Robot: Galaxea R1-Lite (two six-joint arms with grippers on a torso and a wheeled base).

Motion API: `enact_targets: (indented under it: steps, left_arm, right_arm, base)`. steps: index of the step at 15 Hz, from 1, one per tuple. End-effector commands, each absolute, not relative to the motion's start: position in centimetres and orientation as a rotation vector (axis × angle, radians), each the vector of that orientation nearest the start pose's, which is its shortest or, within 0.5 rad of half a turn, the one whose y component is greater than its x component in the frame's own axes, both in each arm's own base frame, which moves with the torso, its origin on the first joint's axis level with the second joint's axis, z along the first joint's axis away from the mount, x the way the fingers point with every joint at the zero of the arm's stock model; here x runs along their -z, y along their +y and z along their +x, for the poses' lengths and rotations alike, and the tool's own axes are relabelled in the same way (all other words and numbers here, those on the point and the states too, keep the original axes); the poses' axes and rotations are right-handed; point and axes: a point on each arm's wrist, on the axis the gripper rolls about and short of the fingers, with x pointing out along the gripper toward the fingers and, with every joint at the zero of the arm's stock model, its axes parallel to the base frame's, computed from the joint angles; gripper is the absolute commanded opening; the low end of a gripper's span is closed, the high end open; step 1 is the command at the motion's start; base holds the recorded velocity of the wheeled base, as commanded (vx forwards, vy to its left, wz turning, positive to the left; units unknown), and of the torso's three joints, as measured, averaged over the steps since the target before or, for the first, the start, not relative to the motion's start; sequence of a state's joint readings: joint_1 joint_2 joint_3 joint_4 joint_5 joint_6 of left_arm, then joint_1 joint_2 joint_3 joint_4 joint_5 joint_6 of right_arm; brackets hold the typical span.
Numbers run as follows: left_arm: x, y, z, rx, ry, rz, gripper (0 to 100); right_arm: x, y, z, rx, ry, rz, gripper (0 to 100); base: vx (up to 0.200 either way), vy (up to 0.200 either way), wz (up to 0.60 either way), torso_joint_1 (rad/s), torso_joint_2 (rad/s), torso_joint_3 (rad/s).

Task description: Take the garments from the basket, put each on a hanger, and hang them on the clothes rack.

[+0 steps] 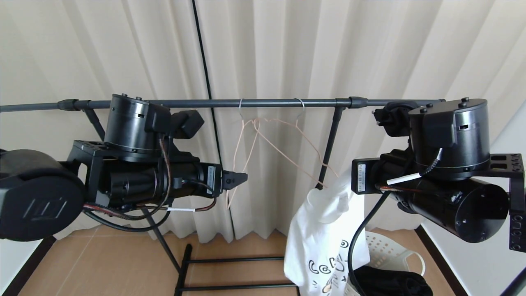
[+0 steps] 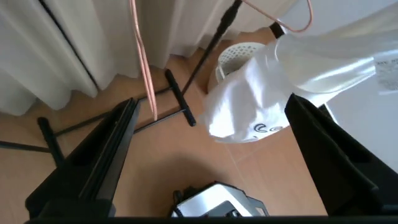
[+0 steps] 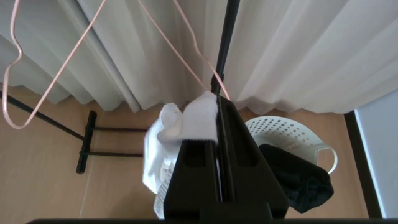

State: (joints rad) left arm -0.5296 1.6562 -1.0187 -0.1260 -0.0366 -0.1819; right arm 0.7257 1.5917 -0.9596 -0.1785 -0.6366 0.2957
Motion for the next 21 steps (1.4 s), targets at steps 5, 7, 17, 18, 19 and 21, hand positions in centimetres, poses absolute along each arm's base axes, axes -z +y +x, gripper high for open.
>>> enact_targets:
  steps: [5,7,17,18,19,21]
  left_arm:
    - [-15.7,-18.9,35.2,0.247,0.574,0.022,100]
    - [-14.8,-19.3,37.2,0.221,0.566,0.023,100]
    - [-12.7,-19.2,41.9,0.193,0.537,0.046,100]
    - [-12.7,-19.2,42.1,0.193,0.537,0.045,100]
    - [-12.6,-19.2,42.1,0.193,0.54,0.046,100]
    - [-12.5,-18.9,42.2,0.186,0.541,0.04,100]
  right_arm:
    - [-21.9,17.6,21.2,-0.05,0.348,0.013,0]
    - [-22.0,17.7,21.2,-0.054,0.346,0.014,0]
    - [-22.2,17.7,20.8,-0.064,0.341,0.016,0]
    - [-22.2,17.7,20.8,-0.064,0.341,0.016,0]
    - [-22.2,17.7,20.8,-0.065,0.341,0.015,0]
    - [-22.1,17.8,20.8,-0.065,0.342,0.014,0]
  base:
    - [0.0,0.0,0.0,0.0,0.0,0.0]
    - [0.0,0.0,0.0,0.0,0.0,0.0]
    - [0.0,0.0,0.0,0.0,0.0,0.0]
    - [0.0,0.0,0.0,0.0,0.0,0.0]
    - [0.0,0.0,0.0,0.0,0.0,0.0]
    - [0.0,0.0,0.0,0.0,0.0,0.0]
